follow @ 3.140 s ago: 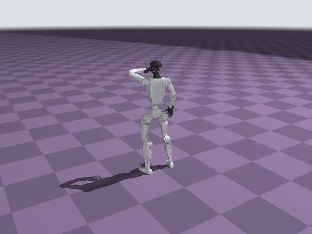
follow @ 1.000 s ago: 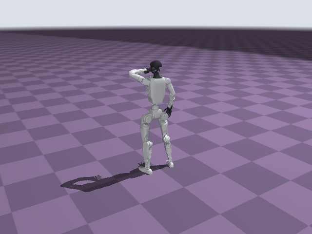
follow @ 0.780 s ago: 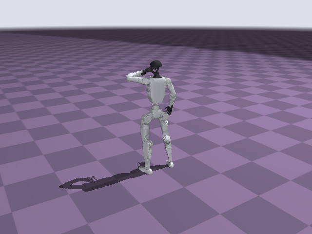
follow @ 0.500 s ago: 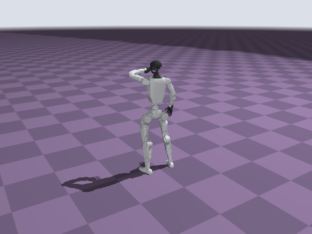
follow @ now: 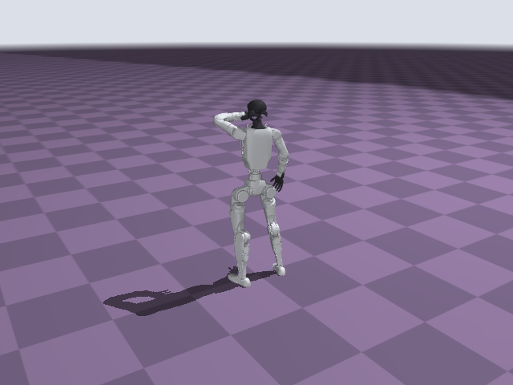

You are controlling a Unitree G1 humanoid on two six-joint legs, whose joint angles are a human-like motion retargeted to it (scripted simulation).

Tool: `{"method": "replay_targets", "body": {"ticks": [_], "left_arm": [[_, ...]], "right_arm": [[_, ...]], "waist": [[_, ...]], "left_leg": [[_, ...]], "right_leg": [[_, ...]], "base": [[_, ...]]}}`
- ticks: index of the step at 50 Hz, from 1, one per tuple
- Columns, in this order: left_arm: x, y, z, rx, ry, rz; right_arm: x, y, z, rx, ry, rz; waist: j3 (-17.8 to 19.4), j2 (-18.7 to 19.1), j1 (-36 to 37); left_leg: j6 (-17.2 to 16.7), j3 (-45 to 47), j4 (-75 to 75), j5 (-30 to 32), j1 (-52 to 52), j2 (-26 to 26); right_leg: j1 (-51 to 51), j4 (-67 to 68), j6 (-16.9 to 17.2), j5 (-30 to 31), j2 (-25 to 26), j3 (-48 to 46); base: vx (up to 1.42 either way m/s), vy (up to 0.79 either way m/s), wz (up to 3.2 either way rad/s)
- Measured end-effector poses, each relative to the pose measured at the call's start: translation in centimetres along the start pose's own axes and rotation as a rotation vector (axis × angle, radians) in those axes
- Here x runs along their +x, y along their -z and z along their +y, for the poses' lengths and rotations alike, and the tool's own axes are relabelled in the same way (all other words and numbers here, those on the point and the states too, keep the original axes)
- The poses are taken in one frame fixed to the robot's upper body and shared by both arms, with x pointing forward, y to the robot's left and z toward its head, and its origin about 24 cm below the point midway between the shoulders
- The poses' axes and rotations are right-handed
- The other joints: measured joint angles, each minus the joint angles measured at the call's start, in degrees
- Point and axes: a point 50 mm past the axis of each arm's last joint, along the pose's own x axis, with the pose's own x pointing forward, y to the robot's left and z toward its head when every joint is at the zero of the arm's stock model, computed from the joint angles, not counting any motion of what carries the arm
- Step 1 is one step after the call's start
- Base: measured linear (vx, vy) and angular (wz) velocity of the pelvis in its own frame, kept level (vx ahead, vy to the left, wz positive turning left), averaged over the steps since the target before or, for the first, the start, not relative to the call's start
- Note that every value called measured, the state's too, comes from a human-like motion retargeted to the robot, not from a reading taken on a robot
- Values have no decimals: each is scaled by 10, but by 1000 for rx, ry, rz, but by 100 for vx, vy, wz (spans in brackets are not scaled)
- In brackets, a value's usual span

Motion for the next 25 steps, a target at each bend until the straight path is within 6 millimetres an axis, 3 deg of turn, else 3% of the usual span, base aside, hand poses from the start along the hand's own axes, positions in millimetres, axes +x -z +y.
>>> {"method": "replay_targets", "body": {"ticks": [7,10,13,20,25], "left_arm": [[-42,-8,12,-12,-28,120],[-51,-10,15,10,-40,147],[-43,-6,13,56,-25,123],[5,1,-6,9,1,-10],[-2,-1,-8,-67,7,2]], "right_arm": [[-2,-13,-4,53,40,-83],[-4,-10,-3,75,47,-87],[-7,2,3,85,30,-47],[-7,23,24,69,-55,66],[-4,15,19,69,-35,42]], "waist": [[3,6,1],[4,8,3],[1,10,7],[2,1,8],[4,1,2]], "left_leg": [[0,15,-1,-1,2,1],[-1,14,-1,-1,1,2],[-1,7,0,-1,1,2],[-3,-21,0,4,-5,-2],[-3,-21,0,5,-5,-3]], "right_leg": [[-8,0,2,4,3,14],[-9,0,4,4,3,14],[-8,8,5,0,1,5],[10,-1,0,-2,-4,-21],[10,-2,0,0,-4,-22]], "base": [[0,0,-12],[0,0,0],[0,0,15],[-1,1,34],[0,0,0]]}}
